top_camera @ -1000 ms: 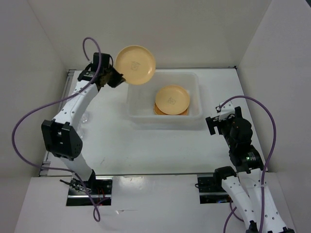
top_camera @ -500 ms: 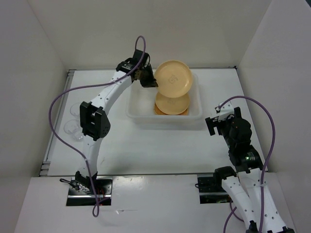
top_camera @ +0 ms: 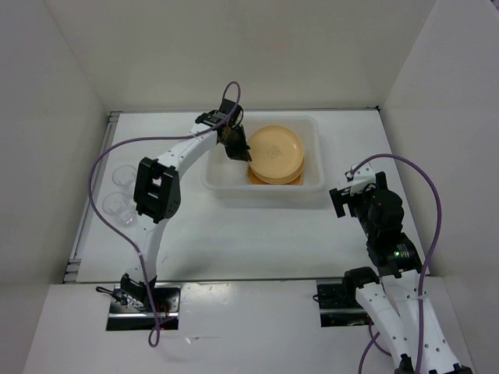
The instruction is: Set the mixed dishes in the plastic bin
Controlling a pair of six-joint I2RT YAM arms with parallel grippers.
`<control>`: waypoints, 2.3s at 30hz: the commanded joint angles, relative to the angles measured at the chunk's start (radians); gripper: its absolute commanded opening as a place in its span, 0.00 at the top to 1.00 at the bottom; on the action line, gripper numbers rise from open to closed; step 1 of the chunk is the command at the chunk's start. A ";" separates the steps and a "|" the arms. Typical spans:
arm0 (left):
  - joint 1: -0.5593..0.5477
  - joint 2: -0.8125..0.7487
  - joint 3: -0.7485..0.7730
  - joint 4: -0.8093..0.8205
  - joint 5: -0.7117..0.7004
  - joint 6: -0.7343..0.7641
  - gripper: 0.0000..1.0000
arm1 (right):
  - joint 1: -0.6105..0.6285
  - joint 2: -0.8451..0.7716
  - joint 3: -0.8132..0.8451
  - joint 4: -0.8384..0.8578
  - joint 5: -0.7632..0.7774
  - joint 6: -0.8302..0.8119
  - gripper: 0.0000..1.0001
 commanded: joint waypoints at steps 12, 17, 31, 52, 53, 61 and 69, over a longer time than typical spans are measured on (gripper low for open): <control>-0.011 0.091 0.015 0.083 0.073 0.025 0.89 | 0.007 -0.006 -0.005 0.052 0.009 -0.007 0.02; -0.011 0.092 0.056 0.083 0.096 0.043 0.43 | 0.007 -0.006 -0.005 0.052 0.000 -0.007 0.02; 0.234 -0.351 0.063 -0.143 -0.127 0.126 0.04 | 0.007 -0.015 -0.005 0.052 -0.011 -0.007 0.02; 0.681 -0.438 -0.368 -0.123 -0.221 0.429 0.06 | 0.037 0.024 -0.005 0.052 -0.020 -0.016 0.02; 0.690 -0.421 -0.368 -0.123 -0.221 0.429 0.08 | 0.037 0.014 -0.005 0.052 -0.011 -0.016 0.02; 0.699 -0.370 -0.414 -0.078 -0.169 0.447 0.10 | 0.037 0.014 -0.015 0.052 -0.011 -0.016 0.02; 0.699 -0.352 -0.519 -0.009 -0.135 0.447 0.19 | 0.037 0.014 -0.015 0.052 -0.001 -0.016 0.02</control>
